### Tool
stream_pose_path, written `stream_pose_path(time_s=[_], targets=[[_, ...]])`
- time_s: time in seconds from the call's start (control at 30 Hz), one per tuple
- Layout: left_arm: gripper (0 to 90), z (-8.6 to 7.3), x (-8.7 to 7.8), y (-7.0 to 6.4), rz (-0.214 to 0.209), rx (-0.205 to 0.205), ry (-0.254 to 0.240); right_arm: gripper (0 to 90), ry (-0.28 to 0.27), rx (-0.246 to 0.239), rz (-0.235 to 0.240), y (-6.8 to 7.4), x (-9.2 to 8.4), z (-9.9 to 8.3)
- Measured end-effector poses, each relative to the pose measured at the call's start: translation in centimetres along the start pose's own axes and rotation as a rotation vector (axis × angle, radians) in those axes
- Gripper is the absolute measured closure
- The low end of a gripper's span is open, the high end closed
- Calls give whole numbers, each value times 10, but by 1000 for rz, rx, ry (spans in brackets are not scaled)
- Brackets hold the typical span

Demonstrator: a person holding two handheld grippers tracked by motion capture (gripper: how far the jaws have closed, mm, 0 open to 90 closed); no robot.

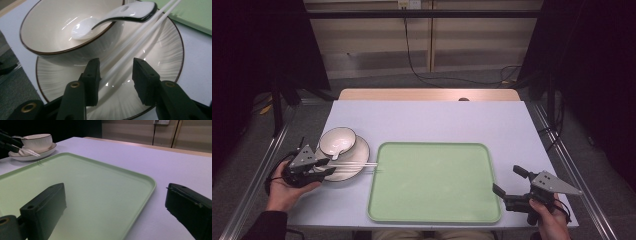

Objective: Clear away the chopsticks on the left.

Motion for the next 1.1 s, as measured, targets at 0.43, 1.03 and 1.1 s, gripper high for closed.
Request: stream_pose_path(time_s=[0.43,1.03,1.1], targets=[[633,-1,9,-11,-59,44,99,28,10,-1,19,3,1,-1],[778,6,19,-28,-165,52,129,27,23,6,27,3,2,-4],[780,6,17,-28,-175,49,134,26,25,3,27,3,2,-4]])
Point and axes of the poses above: each handheld gripper's, and its own axes: x roughly forward along the jaws, z roughly out of its top, y roughly to its left, the point moved 9 cm from there along x, roughly forward along the jaws, and after that the axes turned 13 degrees about -y, right-handed, at the moved point
